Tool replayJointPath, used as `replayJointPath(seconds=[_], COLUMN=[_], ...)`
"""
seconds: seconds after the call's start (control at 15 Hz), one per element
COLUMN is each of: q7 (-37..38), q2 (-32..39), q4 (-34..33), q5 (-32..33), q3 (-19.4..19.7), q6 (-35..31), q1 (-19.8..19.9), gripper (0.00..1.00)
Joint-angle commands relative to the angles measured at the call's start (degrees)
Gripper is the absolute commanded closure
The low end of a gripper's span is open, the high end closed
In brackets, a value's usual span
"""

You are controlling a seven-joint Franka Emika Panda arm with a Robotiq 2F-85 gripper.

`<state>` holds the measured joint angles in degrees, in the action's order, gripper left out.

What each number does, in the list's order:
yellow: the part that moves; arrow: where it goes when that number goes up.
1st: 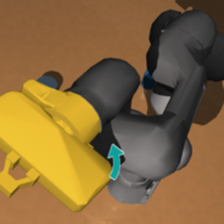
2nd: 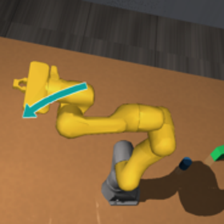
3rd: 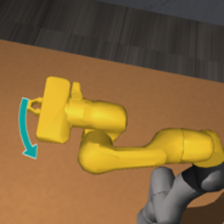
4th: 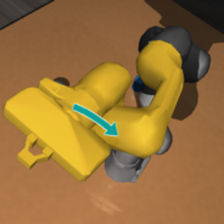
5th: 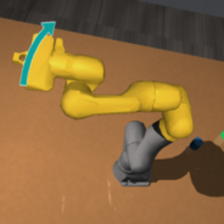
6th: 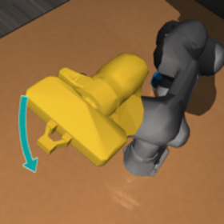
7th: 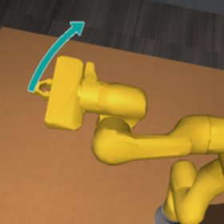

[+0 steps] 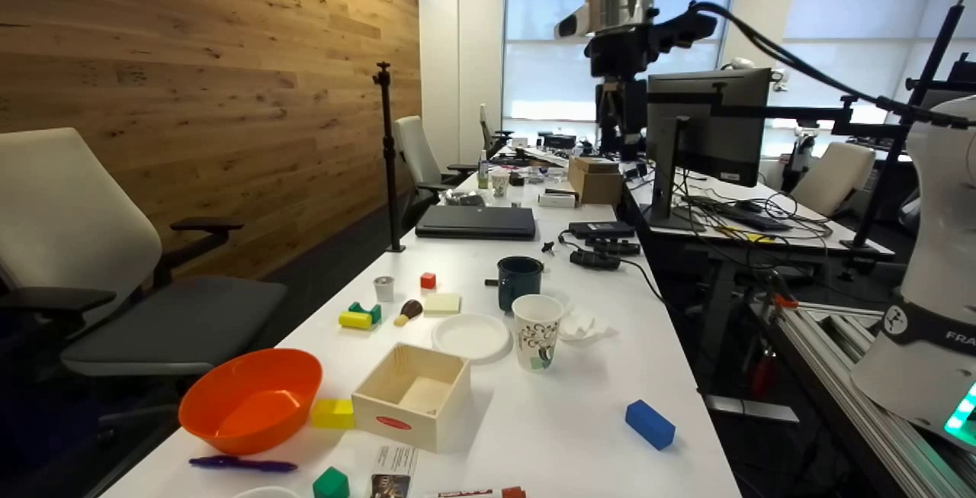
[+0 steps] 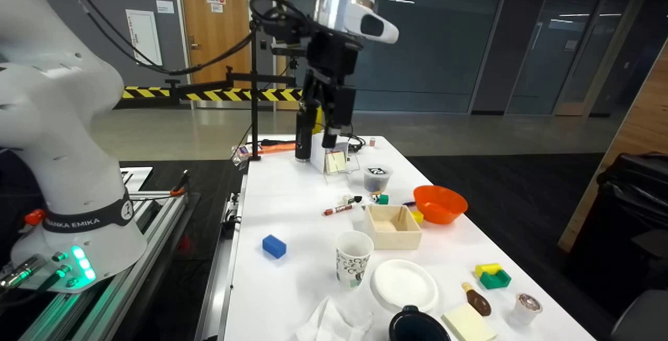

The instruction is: Turn the white object on the left around

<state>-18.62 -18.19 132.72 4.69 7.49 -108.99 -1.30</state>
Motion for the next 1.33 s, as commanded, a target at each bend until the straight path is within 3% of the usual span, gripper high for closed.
replayJointPath(seconds=[0.0, 0.47, 0.6, 0.73, 0.8, 1.27], q7=[-4.49, -5.61, -4.61, -6.92, -3.62, -5.72], q2=[13.58, 32.27, 35.93, 38.87, 35.71, 40.64], q4=[-8.15, -21.03, -23.40, -26.33, -22.17, -26.70], q5=[-5.99, -8.22, -11.73, -16.90, -12.19, -15.18], q3=[-2.54, -11.81, -14.10, -16.58, -15.39, -16.85], q6=[-3.75, -9.46, -13.13, -12.71, -13.43, -13.98], q1=[-3.08, -4.36, -3.96, -3.00, -3.80, -2.91], gripper=[0.00, 0.00, 0.00, 0.00, 0.00, 0.00])
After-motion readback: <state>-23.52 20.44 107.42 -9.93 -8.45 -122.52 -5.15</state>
